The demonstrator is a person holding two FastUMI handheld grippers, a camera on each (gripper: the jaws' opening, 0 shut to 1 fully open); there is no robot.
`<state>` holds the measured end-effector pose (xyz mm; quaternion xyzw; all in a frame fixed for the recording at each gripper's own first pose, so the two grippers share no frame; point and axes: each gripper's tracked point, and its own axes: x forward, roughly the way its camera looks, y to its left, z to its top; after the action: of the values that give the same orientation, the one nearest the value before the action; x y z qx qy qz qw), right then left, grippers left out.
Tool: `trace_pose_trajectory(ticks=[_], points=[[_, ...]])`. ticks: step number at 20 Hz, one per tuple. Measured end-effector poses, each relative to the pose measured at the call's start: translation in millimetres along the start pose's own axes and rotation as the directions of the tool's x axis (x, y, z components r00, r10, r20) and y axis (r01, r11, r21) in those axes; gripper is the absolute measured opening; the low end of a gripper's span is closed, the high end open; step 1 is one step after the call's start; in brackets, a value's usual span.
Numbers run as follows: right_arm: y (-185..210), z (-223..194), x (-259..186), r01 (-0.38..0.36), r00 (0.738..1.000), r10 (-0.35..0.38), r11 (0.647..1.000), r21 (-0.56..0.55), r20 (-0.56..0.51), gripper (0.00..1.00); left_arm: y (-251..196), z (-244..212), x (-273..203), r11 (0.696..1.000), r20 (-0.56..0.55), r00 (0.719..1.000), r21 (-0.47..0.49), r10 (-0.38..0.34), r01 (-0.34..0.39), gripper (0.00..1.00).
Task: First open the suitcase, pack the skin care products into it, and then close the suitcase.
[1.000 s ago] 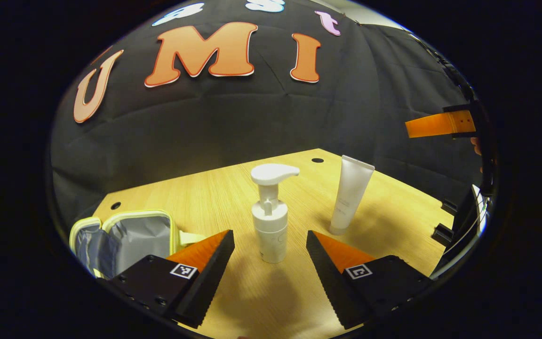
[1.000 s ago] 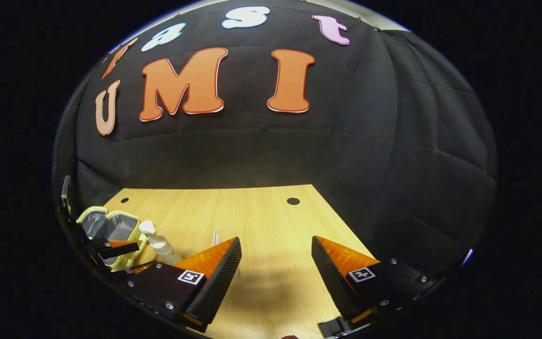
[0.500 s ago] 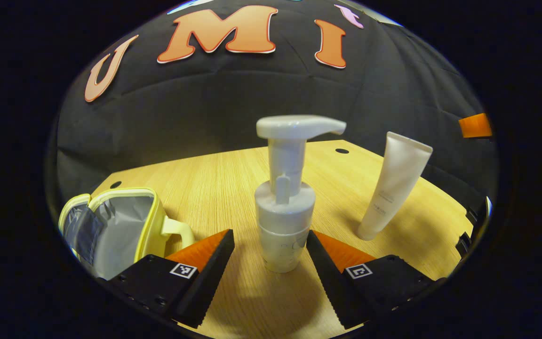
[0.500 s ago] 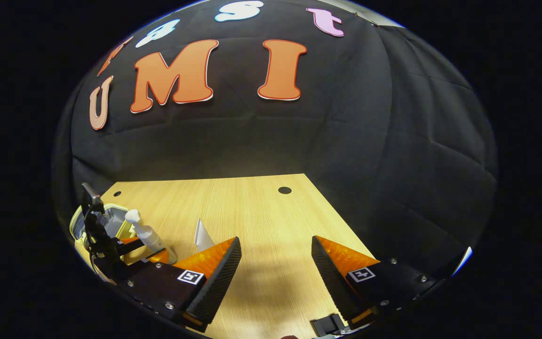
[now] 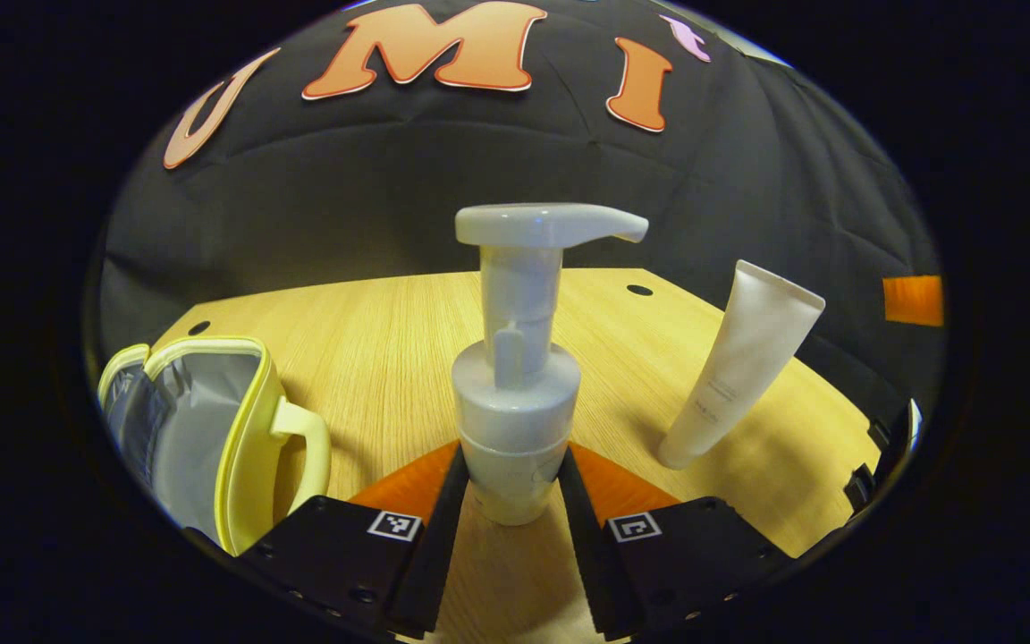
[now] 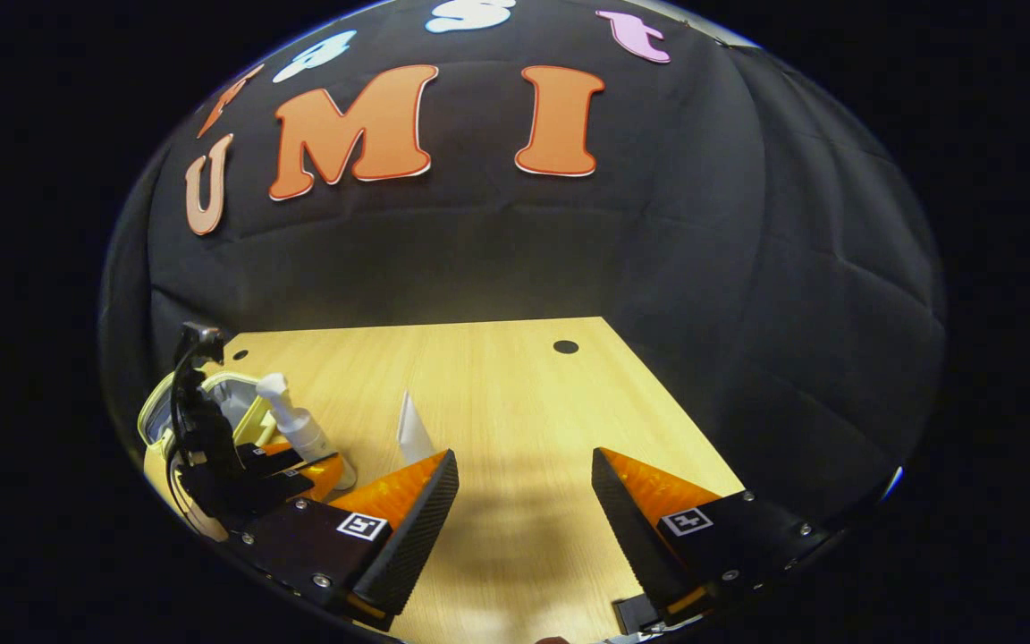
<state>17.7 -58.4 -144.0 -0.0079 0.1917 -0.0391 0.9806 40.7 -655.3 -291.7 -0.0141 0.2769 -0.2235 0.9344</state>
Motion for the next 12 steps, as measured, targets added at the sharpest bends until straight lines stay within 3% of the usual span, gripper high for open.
trace_pose_trajectory(ticks=[6,12], points=[[43,-17,5,-0.104,0.995,0.104,0.989,-0.109,-0.005,0.96,-4,13,-37,1.0,-0.018,1.0,0.022,-0.017,0.017,0.61],[76,-48,42,-0.17,0.983,0.165,0.984,-0.06,-0.08,0.96,17,36,-86,1.0,-0.022,1.0,0.027,-0.001,0.002,0.62]])
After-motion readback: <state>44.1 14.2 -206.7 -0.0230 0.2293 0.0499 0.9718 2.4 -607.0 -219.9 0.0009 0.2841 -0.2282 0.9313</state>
